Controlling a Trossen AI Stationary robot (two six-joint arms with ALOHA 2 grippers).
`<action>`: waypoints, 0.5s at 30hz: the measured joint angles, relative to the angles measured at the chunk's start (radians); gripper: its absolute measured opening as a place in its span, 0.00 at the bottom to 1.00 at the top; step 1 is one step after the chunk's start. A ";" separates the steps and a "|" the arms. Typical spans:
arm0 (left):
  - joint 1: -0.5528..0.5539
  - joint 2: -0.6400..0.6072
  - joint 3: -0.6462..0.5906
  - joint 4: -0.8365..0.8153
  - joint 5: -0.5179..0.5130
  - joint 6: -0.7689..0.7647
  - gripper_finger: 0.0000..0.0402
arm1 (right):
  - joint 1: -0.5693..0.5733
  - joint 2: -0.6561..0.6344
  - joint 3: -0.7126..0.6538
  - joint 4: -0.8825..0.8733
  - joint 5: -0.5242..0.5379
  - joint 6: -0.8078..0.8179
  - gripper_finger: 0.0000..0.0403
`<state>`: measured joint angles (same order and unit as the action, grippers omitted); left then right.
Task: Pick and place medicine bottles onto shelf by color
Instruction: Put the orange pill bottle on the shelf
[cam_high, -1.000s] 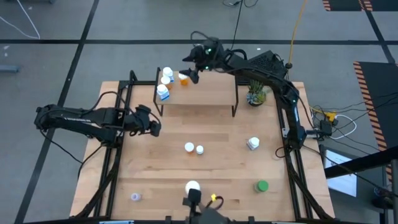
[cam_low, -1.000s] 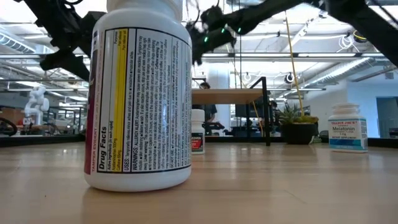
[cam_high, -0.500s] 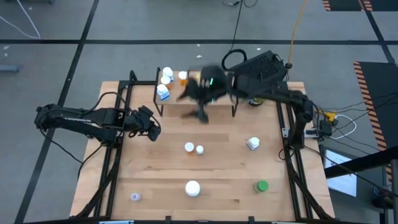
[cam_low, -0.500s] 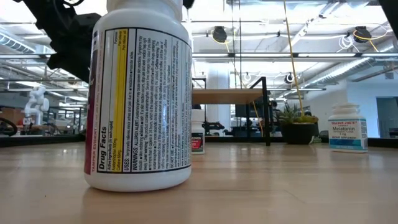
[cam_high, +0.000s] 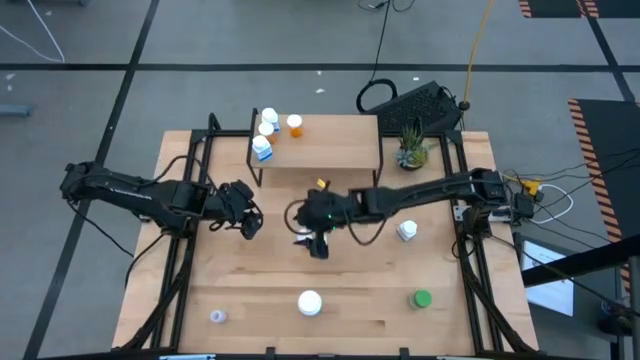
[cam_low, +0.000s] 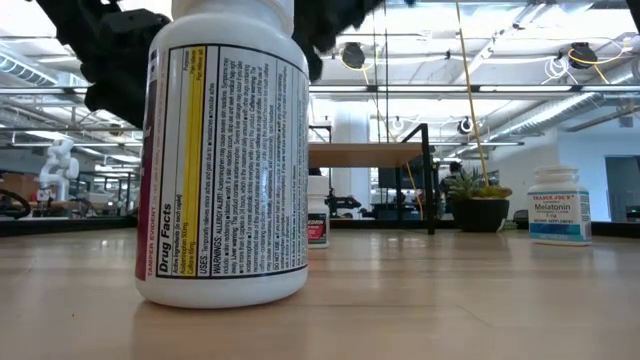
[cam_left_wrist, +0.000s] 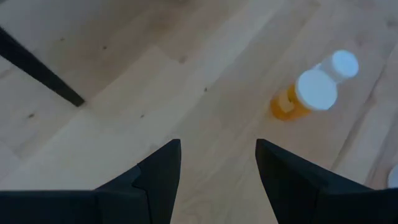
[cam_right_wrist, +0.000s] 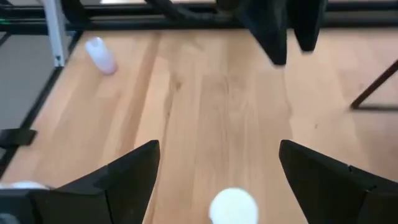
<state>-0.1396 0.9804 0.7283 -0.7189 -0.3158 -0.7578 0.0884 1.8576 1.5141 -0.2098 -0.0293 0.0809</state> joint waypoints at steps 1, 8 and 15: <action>-0.003 0.014 0.000 0.013 -0.001 0.011 0.52 | 0.005 0.000 -0.031 0.032 0.011 0.020 0.81; -0.011 0.113 0.000 0.135 -0.007 0.083 0.52 | 0.004 0.035 -0.154 0.155 0.031 0.065 0.81; -0.013 0.178 0.000 0.171 0.032 0.091 0.52 | 0.018 0.143 -0.113 0.135 0.063 0.018 0.86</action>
<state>-0.1528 1.1580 0.7285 -0.5478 -0.2835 -0.6665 0.1063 2.0003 1.4010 -0.0752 0.0335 0.0991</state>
